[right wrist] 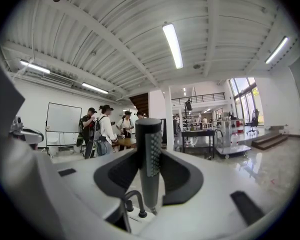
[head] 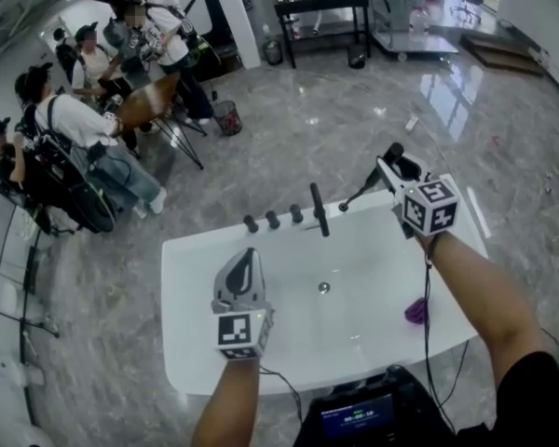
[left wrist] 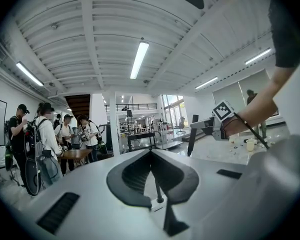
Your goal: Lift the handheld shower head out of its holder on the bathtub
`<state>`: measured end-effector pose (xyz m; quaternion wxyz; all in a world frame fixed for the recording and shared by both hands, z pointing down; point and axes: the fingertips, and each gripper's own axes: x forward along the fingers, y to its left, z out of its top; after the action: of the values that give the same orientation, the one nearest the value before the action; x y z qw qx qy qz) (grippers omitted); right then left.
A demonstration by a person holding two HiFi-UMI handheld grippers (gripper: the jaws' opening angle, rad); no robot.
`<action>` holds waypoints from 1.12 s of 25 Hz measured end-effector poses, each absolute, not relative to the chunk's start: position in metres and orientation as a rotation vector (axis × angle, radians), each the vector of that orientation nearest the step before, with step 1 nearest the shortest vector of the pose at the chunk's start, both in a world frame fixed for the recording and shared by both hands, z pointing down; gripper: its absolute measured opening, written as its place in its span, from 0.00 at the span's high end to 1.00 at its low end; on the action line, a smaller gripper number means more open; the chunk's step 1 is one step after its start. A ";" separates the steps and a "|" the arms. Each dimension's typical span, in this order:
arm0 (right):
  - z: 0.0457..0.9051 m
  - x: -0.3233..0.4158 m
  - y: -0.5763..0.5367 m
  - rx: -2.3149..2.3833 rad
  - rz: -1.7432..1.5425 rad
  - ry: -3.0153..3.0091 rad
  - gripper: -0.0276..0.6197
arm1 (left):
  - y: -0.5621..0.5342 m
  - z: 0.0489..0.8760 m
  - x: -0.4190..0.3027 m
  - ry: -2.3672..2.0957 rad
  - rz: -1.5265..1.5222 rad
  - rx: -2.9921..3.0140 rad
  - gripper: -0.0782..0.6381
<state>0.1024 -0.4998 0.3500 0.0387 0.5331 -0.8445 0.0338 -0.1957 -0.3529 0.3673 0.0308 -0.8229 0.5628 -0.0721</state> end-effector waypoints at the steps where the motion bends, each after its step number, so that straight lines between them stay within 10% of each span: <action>1: 0.346 0.104 -0.494 1.639 0.097 -2.592 0.73 | -0.350 0.366 -0.193 1.726 -0.220 -2.545 0.88; 28: 0.250 0.119 -0.393 1.707 0.016 -2.673 0.73 | -0.310 0.307 -0.167 1.626 -0.112 -2.590 0.88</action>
<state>0.1186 -0.3934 0.2501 -0.0152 0.5381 -0.8427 0.0050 -0.1672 -0.3105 0.3068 0.0409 -0.8457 0.5309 -0.0366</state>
